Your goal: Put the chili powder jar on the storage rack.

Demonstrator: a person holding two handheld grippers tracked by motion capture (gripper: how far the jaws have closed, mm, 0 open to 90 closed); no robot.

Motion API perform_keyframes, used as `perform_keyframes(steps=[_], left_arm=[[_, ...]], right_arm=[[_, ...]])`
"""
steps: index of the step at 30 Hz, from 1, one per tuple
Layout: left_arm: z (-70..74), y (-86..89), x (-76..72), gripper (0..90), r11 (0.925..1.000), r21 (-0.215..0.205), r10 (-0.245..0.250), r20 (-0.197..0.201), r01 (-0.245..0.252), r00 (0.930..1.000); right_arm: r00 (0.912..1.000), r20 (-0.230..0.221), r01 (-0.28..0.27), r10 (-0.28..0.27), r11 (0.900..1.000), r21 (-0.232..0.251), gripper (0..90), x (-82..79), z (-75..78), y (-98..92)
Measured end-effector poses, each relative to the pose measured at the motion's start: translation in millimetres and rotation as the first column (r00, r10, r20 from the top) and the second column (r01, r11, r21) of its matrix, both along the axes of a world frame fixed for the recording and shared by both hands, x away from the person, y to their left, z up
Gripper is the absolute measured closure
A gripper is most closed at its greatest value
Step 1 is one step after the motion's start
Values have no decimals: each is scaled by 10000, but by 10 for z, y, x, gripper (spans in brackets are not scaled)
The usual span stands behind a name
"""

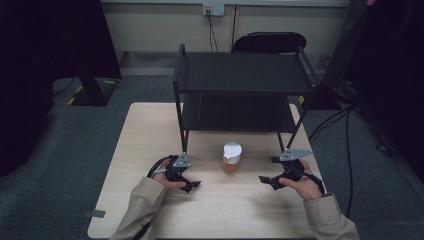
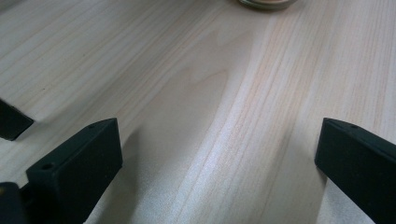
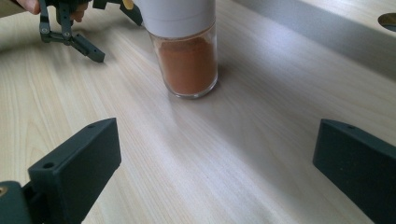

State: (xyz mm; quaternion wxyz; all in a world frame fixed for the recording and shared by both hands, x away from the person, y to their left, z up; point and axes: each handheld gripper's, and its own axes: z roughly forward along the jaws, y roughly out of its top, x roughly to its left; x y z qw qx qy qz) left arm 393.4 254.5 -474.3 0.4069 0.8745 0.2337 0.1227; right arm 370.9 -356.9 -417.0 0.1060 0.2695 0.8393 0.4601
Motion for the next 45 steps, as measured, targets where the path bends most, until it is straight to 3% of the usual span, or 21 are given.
perform_keyframes(steps=[15, 29, 45], left_arm=[[-6, 2, -4, 0, 10000, -36, 15, 9, -15, 10000], [-7, 1, -5, 0, 10000, -37, 22, 10, -22, 10000], [1, -3, -1, 0, 10000, 10, 12, 3, -12, 10000]], right_arm=[[10000, -56, -23, 22, 9999, -135, 0, 69, -27, 123], [9954, -48, -954, 953, 9947, -385, 0, 361, -12, 633], [9946, 136, -1011, 1024, 9921, -741, 11, 541, -14, 1041]])
